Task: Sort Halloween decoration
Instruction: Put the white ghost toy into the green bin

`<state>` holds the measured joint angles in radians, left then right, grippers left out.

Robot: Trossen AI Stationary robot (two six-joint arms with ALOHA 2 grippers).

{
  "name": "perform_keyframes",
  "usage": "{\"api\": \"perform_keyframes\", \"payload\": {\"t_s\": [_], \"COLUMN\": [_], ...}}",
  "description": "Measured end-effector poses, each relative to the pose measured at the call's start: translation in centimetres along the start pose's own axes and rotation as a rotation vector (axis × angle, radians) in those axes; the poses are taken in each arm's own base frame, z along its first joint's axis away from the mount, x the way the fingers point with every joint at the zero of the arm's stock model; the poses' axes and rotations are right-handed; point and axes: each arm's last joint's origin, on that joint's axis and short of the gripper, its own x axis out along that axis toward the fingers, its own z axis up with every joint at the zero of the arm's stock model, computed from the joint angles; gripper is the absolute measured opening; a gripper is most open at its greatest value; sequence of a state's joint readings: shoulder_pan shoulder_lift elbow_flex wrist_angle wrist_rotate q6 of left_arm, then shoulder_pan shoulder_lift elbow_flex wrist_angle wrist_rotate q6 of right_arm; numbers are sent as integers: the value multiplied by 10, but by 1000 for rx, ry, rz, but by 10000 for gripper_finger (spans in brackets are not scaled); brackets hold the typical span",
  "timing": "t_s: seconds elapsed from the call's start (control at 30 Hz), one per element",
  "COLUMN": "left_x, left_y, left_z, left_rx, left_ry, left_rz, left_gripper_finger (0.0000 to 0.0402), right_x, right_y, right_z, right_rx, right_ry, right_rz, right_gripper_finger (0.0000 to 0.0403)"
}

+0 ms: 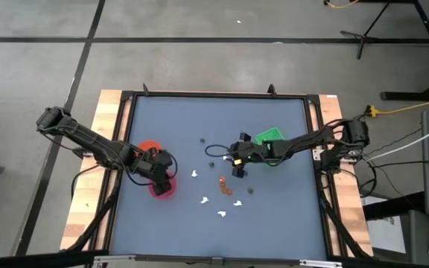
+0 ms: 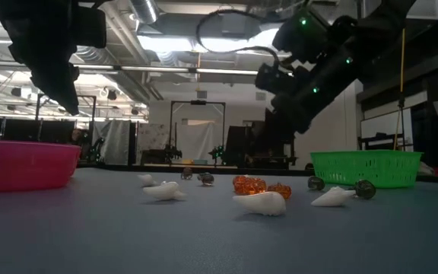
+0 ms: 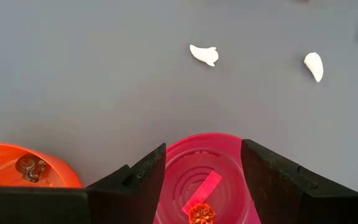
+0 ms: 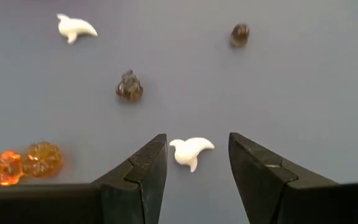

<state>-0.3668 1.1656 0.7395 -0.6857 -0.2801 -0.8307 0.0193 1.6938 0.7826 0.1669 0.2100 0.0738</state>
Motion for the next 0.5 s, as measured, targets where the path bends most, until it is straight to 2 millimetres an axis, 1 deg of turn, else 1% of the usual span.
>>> {"api": "perform_keyframes", "payload": {"t_s": [0.2, 0.3, 0.5], "left_x": [0, 0, 0], "left_y": [0, 0, 0], "left_z": [0, 0, 0], "left_rx": [0, 0, 0], "left_ry": [-1, 0, -1], "left_rz": [1, 1, 0], "left_gripper_finger": [192, 192, 192], "right_x": [12, 16, 18], "right_y": [2, 3, 2], "right_z": [-7, -9, -9], "right_rx": [-3, 24, 35], "right_ry": [15, 12, 4], "right_rz": [-1, -1, -29], "right_gripper_finger": [172, 172, 172]}}
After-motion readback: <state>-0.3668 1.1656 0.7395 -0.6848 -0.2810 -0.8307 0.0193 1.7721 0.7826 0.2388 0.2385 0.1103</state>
